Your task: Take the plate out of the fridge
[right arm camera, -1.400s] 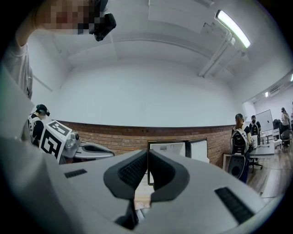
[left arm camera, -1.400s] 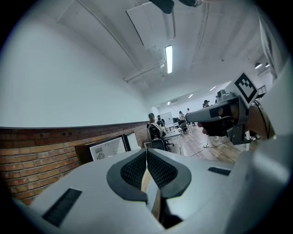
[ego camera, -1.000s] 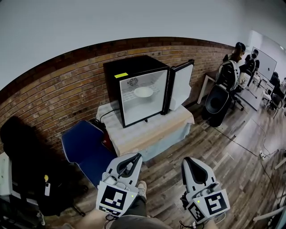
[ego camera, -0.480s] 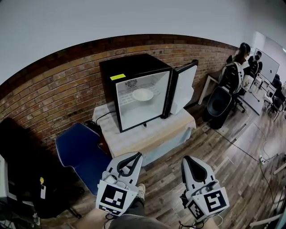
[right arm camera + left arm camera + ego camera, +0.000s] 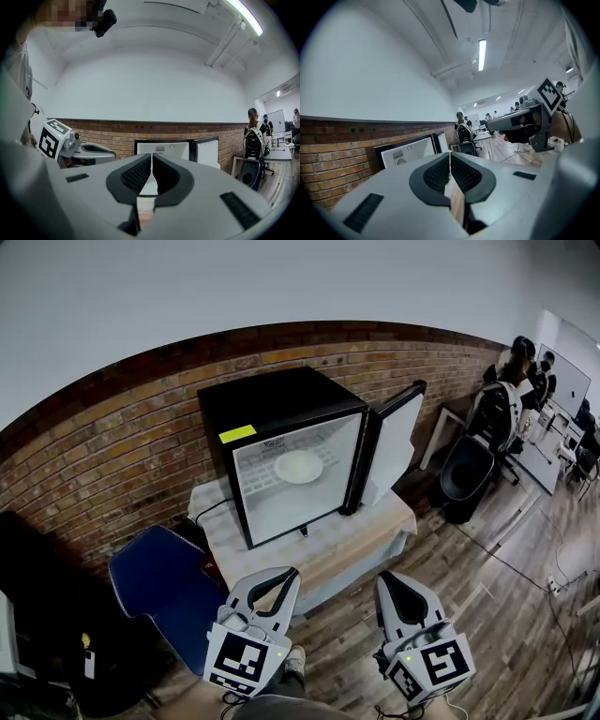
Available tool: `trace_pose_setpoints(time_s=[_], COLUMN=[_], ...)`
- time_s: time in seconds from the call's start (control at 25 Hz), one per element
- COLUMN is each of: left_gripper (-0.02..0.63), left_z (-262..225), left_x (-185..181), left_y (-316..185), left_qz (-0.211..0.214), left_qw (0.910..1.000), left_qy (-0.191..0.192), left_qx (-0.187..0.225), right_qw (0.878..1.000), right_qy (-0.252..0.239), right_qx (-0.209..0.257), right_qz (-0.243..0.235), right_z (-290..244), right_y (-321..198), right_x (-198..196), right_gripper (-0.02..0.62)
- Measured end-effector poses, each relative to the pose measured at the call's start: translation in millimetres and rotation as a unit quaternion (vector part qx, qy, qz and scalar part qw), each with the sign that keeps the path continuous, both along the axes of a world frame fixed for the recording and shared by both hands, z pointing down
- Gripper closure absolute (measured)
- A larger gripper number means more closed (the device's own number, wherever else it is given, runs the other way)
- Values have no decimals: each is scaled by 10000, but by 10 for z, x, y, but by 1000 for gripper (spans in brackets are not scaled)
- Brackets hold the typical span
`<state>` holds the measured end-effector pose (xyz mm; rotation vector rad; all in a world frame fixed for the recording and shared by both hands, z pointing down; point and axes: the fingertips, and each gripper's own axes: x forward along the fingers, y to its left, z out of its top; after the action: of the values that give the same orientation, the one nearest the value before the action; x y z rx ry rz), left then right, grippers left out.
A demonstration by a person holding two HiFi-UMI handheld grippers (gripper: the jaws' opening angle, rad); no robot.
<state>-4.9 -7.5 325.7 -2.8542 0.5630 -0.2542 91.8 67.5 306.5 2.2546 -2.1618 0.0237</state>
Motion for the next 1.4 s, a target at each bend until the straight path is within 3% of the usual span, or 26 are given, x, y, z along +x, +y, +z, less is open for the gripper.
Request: trace_pose_setpoints(time_s=[0.68,0.88,1.04,1.4], left_gripper=[584,584,584,584], left_z=[118,185,199,238], left_x=[729,766,785,971], left_y=[-1491,-1754,-1928,-2201], left_qz=[40,-111,-350,-843], left_qw=[9992,9982,9969,9943], left_qy=[-136,-89,33,24], left_qx=[-362,-575,-707,-644], right_qw=[9992,9985,9960,9902], right_qy=[-152,-220,-577,-784], right_qx=[-333,-389,-418,-513], right_qz=[-153,-322,-544,-1031], right_z=[61,101,154,253], right_y=[-1700,-2064,-2283,-2674], right_x=[694,740,786,983], right_gripper=[563,563,562,561])
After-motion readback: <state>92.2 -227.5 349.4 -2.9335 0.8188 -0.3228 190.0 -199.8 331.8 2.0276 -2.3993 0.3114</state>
